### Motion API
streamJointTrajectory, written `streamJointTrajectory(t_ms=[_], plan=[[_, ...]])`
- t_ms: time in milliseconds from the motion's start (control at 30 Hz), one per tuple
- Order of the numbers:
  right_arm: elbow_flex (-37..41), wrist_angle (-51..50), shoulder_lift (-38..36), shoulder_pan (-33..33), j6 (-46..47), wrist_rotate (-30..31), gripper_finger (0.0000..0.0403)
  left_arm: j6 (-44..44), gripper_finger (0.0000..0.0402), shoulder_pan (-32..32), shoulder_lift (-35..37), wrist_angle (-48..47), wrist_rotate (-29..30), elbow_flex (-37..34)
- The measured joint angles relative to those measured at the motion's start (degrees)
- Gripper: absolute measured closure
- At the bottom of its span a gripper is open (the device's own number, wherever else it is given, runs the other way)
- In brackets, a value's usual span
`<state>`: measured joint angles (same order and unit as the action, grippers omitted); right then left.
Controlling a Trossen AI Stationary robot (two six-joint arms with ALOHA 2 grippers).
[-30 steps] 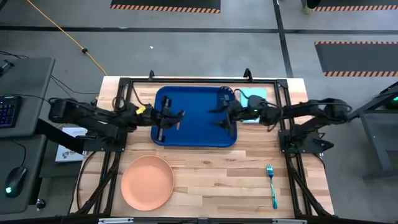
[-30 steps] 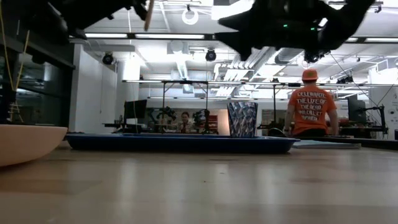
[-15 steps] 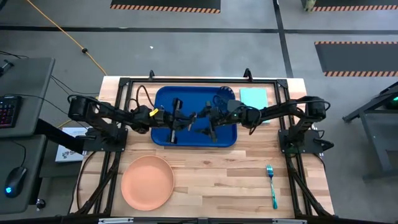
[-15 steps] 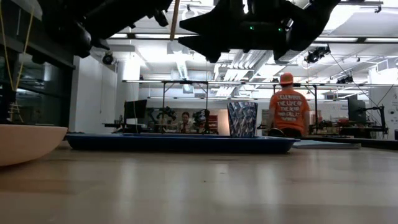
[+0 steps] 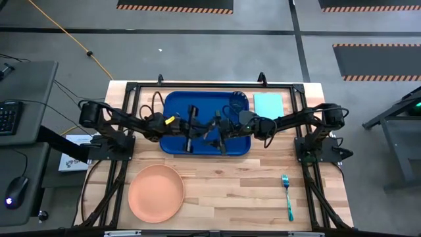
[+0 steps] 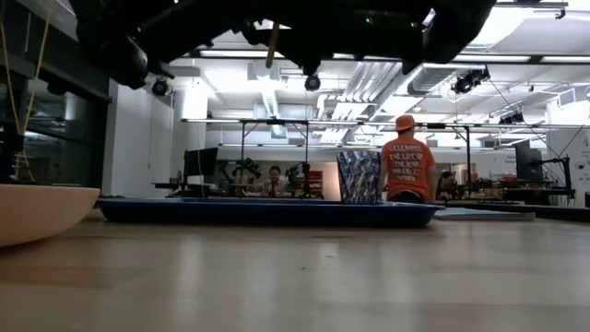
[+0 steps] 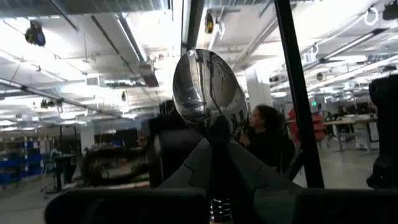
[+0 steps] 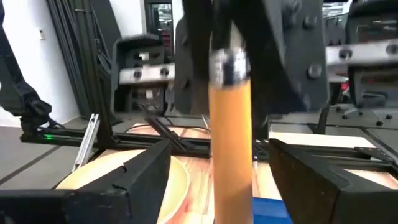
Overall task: Pick and place plate/cup/fork/spoon on tray
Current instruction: Put the spoon to the left of the blue serving tray
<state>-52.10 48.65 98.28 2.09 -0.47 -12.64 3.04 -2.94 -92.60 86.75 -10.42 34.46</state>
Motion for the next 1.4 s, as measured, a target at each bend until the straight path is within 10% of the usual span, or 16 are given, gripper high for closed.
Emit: streamJointTrajectory(t_ms=[367, 733, 1033, 1400], plan=[[0.11, -3.24, 0.02, 0.17, -0.13, 0.67, 0.0361, -1.84, 0.0386, -0.84, 1.25, -4.75, -0.89, 0.04], [0.16, -18.73, -6.36, 2.05, -1.02, 4.17, 0.0362, -5.36, 0.0317, -3.60, 6.17, -14.80, -0.91, 0.04], [0.16, -43.76, -14.38, 0.83, -0.34, 26.13, 0.0362, -3.99, 0.0307, -5.35, 19.73, -39.95, 0.07, 0.02], [0.24, -80.05, -14.20, -0.39, 31.80, 35.43, 0.0357, 0.64, 0.0310, -4.76, 32.02, -63.12, 24.18, 0.02]])
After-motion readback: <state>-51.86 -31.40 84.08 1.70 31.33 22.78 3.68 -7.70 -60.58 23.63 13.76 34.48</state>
